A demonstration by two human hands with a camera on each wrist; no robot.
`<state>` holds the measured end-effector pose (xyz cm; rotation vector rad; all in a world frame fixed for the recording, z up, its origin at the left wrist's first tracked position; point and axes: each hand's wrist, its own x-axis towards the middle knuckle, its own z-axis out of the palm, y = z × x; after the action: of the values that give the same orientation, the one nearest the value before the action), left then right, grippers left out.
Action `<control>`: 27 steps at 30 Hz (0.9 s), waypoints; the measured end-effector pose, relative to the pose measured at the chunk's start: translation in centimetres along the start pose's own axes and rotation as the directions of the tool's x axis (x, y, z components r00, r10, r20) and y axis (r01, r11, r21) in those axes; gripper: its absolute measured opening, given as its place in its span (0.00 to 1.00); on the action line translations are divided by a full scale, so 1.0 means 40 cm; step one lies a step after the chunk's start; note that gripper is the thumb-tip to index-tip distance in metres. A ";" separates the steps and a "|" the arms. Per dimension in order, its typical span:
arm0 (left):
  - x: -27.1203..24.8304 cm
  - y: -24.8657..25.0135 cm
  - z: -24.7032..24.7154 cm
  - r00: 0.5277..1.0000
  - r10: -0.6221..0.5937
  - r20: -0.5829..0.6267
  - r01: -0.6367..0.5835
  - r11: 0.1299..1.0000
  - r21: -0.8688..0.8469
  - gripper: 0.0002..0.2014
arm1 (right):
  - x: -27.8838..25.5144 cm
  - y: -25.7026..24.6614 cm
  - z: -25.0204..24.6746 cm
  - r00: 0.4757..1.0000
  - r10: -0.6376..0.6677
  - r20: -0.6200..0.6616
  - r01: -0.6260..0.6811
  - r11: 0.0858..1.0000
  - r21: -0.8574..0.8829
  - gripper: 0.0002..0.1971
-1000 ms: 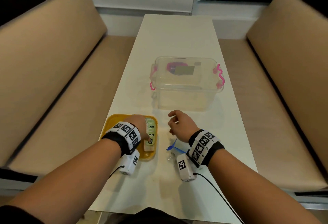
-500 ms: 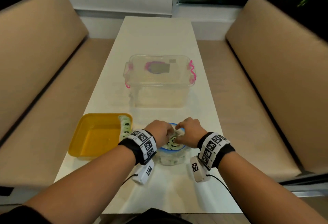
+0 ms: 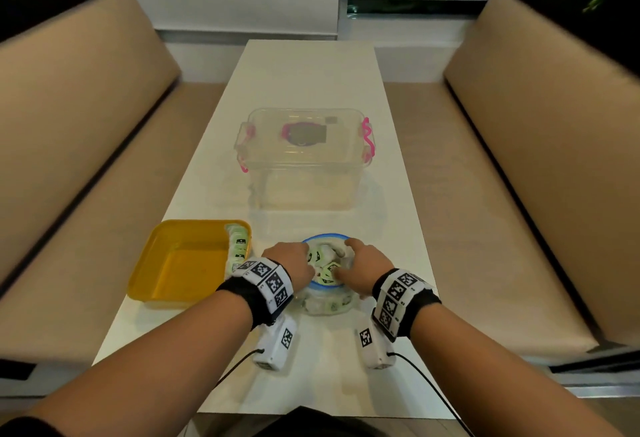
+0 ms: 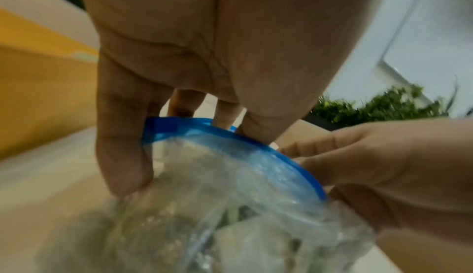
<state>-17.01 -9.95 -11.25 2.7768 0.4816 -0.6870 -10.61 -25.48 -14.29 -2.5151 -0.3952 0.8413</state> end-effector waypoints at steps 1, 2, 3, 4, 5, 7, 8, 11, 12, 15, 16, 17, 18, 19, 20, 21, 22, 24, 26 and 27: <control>0.000 0.005 -0.007 1.000 0.002 -0.009 -0.002 0.998 -0.066 0.23 | 0.001 0.000 -0.002 1.000 -0.007 -0.026 0.007 1.000 -0.022 0.39; 0.001 0.010 -0.013 1.000 0.010 -0.021 -0.013 0.991 -0.132 0.25 | 0.002 0.002 -0.004 0.999 -0.020 -0.048 0.018 0.999 -0.041 0.38; 0.003 0.012 -0.017 0.999 0.024 -0.029 -0.029 0.981 -0.194 0.27 | 0.002 0.004 -0.009 0.997 -0.041 -0.069 0.038 0.998 -0.043 0.38; 0.006 0.013 -0.019 0.999 0.037 -0.036 -0.045 0.967 -0.250 0.28 | 0.000 0.009 -0.017 0.994 -0.064 -0.094 0.062 0.998 -0.023 0.37; 0.008 0.011 -0.020 0.998 0.044 -0.047 -0.057 0.951 -0.304 0.30 | -0.003 0.014 -0.026 0.989 -0.082 -0.122 0.084 0.996 0.015 0.36; 0.013 0.004 -0.014 0.997 0.036 -0.069 -0.061 0.915 -0.399 0.32 | -0.011 0.028 -0.044 0.981 -0.106 -0.164 0.122 0.988 0.092 0.36; 0.015 0.001 -0.008 0.997 0.028 -0.070 -0.055 0.905 -0.422 0.32 | -0.014 0.037 -0.047 0.978 -0.117 -0.170 0.137 0.985 0.109 0.36; 0.023 0.000 0.015 0.999 0.010 -0.031 -0.022 0.905 -0.426 0.34 | -0.023 0.061 -0.029 0.982 -0.137 -0.131 0.150 0.984 0.093 0.36; 0.028 0.002 0.022 1.000 -0.001 -0.025 -0.010 0.913 -0.408 0.33 | -0.024 0.069 -0.018 0.984 -0.138 -0.115 0.149 0.985 0.090 0.36; 0.051 0.009 0.028 0.999 -0.036 -0.024 0.026 0.942 -0.335 0.33 | -0.021 0.088 0.004 0.988 -0.128 -0.085 0.137 0.985 0.107 0.37; 0.055 0.013 0.026 0.999 -0.047 -0.015 0.040 0.948 -0.317 0.32 | -0.018 0.091 0.006 0.989 -0.123 -0.076 0.131 0.985 0.108 0.36; 0.060 0.017 0.023 0.999 -0.052 -0.007 0.047 0.952 -0.301 0.32 | -0.014 0.093 0.005 0.991 -0.118 -0.068 0.125 0.986 0.108 0.36; 0.065 0.021 0.021 0.999 -0.054 0.000 0.052 0.956 -0.290 0.31 | -0.010 0.094 0.004 0.992 -0.114 -0.060 0.120 0.987 0.109 0.37; 0.071 0.023 0.020 0.998 -0.056 -0.001 0.053 0.955 -0.291 0.30 | -0.006 0.094 0.001 0.992 -0.112 -0.054 0.117 0.987 0.111 0.37; 0.074 0.024 0.019 0.998 -0.058 -0.006 0.053 0.951 -0.306 0.29 | -0.002 0.094 -0.002 0.992 -0.113 -0.048 0.118 0.986 0.115 0.38; 0.077 0.022 0.018 0.998 -0.058 -0.014 0.050 0.944 -0.326 0.28 | 0.002 0.092 -0.006 0.992 -0.117 -0.044 0.122 0.985 0.120 0.39; 0.079 0.017 0.019 0.998 -0.055 -0.018 0.046 0.939 -0.341 0.26 | 0.006 0.092 -0.009 0.991 -0.124 -0.043 0.128 0.984 0.127 0.39; 0.081 0.005 0.021 0.999 -0.050 -0.003 0.046 0.936 -0.350 0.24 | 0.010 0.094 -0.012 0.990 -0.136 -0.041 0.140 0.981 0.133 0.39; 0.076 -0.006 0.027 0.998 -0.057 0.018 0.060 0.944 -0.324 0.22 | 0.010 0.097 -0.010 0.989 -0.142 -0.027 0.145 0.982 0.125 0.39; 0.074 -0.008 0.030 0.998 -0.063 0.028 0.068 0.956 -0.285 0.22 | 0.011 0.097 -0.008 0.989 -0.144 -0.022 0.145 0.982 0.123 0.38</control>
<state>-15.13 -9.24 -13.76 2.4910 0.6191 -0.6031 -9.57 -28.72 -16.24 -2.3442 -0.4990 0.7688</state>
